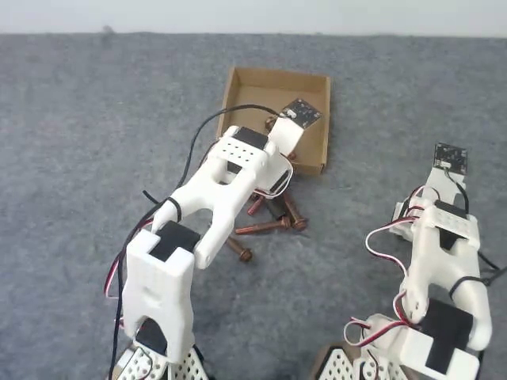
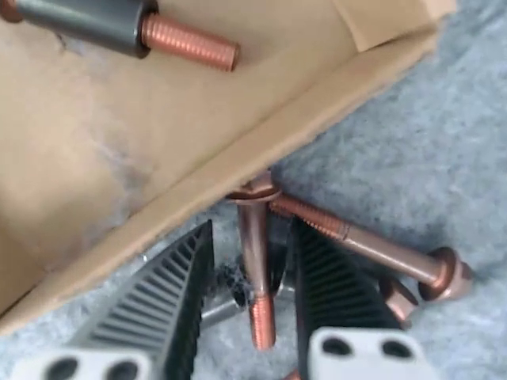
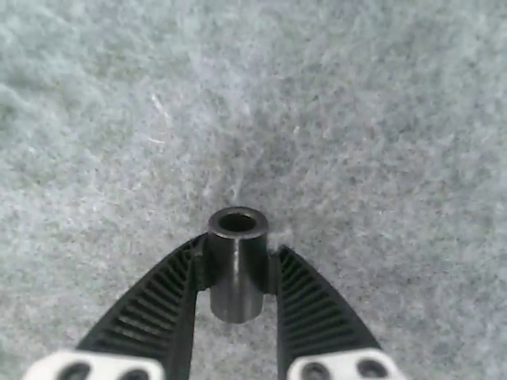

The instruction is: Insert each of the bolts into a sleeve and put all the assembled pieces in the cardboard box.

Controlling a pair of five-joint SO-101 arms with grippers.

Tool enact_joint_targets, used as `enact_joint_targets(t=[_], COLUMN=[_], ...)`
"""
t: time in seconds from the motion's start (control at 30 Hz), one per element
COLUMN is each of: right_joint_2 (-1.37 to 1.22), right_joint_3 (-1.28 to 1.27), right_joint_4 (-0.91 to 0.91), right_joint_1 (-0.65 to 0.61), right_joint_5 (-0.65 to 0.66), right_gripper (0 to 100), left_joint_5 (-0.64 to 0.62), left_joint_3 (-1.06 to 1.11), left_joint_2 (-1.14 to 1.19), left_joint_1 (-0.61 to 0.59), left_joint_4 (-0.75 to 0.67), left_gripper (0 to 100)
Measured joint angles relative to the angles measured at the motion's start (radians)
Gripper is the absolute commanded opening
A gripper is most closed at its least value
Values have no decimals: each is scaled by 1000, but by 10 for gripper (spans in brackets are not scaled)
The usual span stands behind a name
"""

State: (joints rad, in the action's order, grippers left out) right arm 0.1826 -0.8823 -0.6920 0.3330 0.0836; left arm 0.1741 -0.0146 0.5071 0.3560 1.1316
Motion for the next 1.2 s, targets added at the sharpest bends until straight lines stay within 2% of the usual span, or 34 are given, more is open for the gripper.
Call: enact_joint_targets(t=[0.23, 0.73, 1.2], right_joint_2=[0, -6, -6], right_joint_3=[0, 0, 0], right_joint_4=[0, 0, 0], right_joint_1=[0, 0, 0], right_joint_5=[0, 0, 0], right_gripper=[6, 6, 6], left_joint_5=[3, 3, -2], left_joint_3=[-175, -766, -796], left_joint_2=[109, 454, 493], left_joint_1=[-12, -34, -58], left_joint_4=[123, 534, 549], left_gripper=[148, 148, 148])
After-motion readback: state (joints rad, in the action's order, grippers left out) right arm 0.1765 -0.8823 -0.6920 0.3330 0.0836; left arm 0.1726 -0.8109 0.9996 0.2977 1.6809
